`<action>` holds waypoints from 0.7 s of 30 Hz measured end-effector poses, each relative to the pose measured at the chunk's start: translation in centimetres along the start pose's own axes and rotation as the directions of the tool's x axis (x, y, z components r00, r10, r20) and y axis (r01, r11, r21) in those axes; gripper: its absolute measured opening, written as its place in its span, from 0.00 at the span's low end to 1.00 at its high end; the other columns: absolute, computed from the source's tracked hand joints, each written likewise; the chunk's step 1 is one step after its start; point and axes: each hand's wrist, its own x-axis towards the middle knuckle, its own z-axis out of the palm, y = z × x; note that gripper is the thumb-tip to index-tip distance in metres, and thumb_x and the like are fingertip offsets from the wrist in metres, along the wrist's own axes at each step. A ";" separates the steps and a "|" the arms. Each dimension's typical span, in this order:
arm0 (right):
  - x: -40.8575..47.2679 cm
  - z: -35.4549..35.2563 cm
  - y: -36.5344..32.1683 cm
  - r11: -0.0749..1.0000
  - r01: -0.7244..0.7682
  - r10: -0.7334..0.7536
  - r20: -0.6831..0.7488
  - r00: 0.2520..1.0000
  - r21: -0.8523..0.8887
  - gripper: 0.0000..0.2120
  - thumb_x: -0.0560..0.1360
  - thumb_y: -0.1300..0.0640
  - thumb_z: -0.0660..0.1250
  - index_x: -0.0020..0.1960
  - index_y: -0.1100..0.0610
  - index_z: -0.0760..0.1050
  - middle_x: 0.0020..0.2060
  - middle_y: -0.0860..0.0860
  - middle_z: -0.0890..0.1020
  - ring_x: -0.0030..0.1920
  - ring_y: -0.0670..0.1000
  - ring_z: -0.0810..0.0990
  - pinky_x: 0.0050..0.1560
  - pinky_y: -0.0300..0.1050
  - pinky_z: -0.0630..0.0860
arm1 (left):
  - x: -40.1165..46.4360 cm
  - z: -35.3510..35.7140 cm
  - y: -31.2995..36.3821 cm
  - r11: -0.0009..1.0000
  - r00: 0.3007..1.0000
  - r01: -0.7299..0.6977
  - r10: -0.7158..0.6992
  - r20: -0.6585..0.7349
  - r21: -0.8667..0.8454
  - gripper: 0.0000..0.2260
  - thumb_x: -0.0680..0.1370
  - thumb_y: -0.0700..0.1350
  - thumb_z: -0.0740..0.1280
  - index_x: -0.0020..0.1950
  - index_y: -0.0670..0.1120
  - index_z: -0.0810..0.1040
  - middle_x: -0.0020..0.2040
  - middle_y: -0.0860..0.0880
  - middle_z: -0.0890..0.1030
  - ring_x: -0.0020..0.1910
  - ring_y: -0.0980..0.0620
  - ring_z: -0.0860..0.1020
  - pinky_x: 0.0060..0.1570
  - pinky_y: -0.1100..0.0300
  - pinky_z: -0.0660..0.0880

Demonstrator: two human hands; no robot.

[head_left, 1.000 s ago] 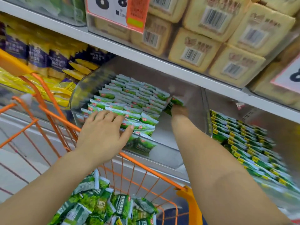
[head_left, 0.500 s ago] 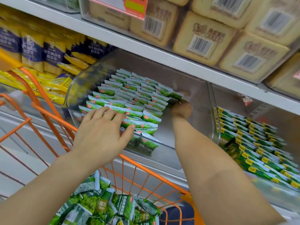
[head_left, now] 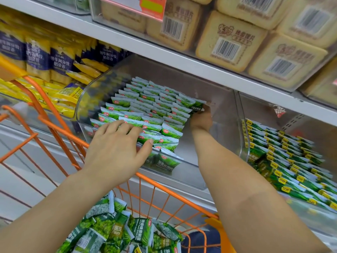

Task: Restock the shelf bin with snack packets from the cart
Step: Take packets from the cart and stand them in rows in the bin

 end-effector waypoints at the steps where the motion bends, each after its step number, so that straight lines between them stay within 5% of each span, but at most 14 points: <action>1: 0.0 0.2 0.0 1.000 -0.006 0.006 0.027 1.000 0.006 0.22 0.78 0.66 0.55 0.71 0.59 0.65 0.62 0.61 0.77 0.61 0.61 0.75 0.56 0.48 0.71 | 0.0 0.0 0.0 1.000 1.000 -0.002 0.002 0.002 -0.004 0.29 0.77 0.62 0.47 0.60 0.48 0.80 0.57 0.48 0.82 0.63 0.44 0.75 0.62 0.48 0.68; 7: -0.8 -0.6 -1.8 0.976 -0.153 0.140 0.090 0.986 0.154 0.21 0.79 0.62 0.57 0.71 0.61 0.62 0.66 0.61 0.73 0.63 0.60 0.73 0.60 0.49 0.70 | -0.1 -0.4 0.1 1.000 0.999 -0.006 0.006 0.031 -0.015 0.32 0.76 0.64 0.44 0.63 0.50 0.78 0.60 0.50 0.80 0.65 0.47 0.73 0.64 0.50 0.65; 9: -1.9 -1.4 -2.9 0.940 -0.195 0.161 0.138 0.977 0.281 0.20 0.78 0.60 0.58 0.70 0.62 0.65 0.64 0.60 0.74 0.56 0.57 0.76 0.57 0.47 0.72 | -0.1 -0.8 0.2 1.000 0.999 -0.010 0.011 0.045 -0.019 0.35 0.75 0.65 0.40 0.66 0.50 0.76 0.63 0.50 0.78 0.67 0.48 0.70 0.66 0.51 0.63; 12: -5.3 -3.7 -5.0 0.872 -0.109 0.052 0.130 0.990 0.477 0.18 0.79 0.66 0.56 0.69 0.63 0.65 0.55 0.56 0.74 0.38 0.48 0.72 0.38 0.30 0.70 | -0.2 -1.4 0.4 0.999 0.997 -0.020 0.023 0.073 -0.037 0.36 0.74 0.65 0.37 0.71 0.51 0.70 0.67 0.51 0.74 0.69 0.49 0.67 0.68 0.54 0.59; 14: -9.5 -5.9 -5.7 0.837 0.028 -0.126 0.143 0.982 0.546 0.17 0.78 0.69 0.57 0.66 0.61 0.69 0.52 0.55 0.74 0.38 0.44 0.72 0.34 0.24 0.68 | -0.5 -2.2 0.4 0.997 0.992 -0.051 0.057 0.115 -0.059 0.31 0.79 0.64 0.42 0.74 0.50 0.65 0.70 0.50 0.70 0.71 0.49 0.63 0.69 0.54 0.57; 16: -14.0 -8.0 -5.5 0.806 0.225 -0.375 0.179 0.910 0.547 0.15 0.76 0.70 0.60 0.58 0.55 0.73 0.52 0.54 0.79 0.44 0.44 0.76 0.43 0.27 0.71 | -0.9 -3.6 0.4 0.988 0.972 -0.150 0.156 0.177 -0.047 0.26 0.82 0.61 0.51 0.75 0.48 0.62 0.72 0.48 0.66 0.73 0.48 0.60 0.68 0.54 0.59; 18: -18.2 -9.9 -4.7 0.746 0.311 -0.567 0.316 0.761 0.590 0.14 0.75 0.69 0.61 0.52 0.51 0.74 0.44 0.51 0.82 0.42 0.43 0.79 0.44 0.34 0.74 | -2.2 -4.9 0.3 0.953 0.936 -0.304 0.301 0.179 -0.015 0.22 0.81 0.57 0.56 0.70 0.46 0.69 0.69 0.45 0.69 0.70 0.45 0.65 0.63 0.51 0.66; 21: -22.8 -12.2 -3.7 0.787 0.326 -0.611 0.589 0.529 0.524 0.11 0.77 0.64 0.61 0.47 0.49 0.75 0.33 0.50 0.81 0.33 0.45 0.79 0.37 0.42 0.77 | -5.7 -5.5 -1.0 0.854 0.852 -0.520 0.516 0.086 0.024 0.16 0.74 0.49 0.58 0.54 0.42 0.78 0.51 0.43 0.80 0.51 0.41 0.78 0.42 0.50 0.77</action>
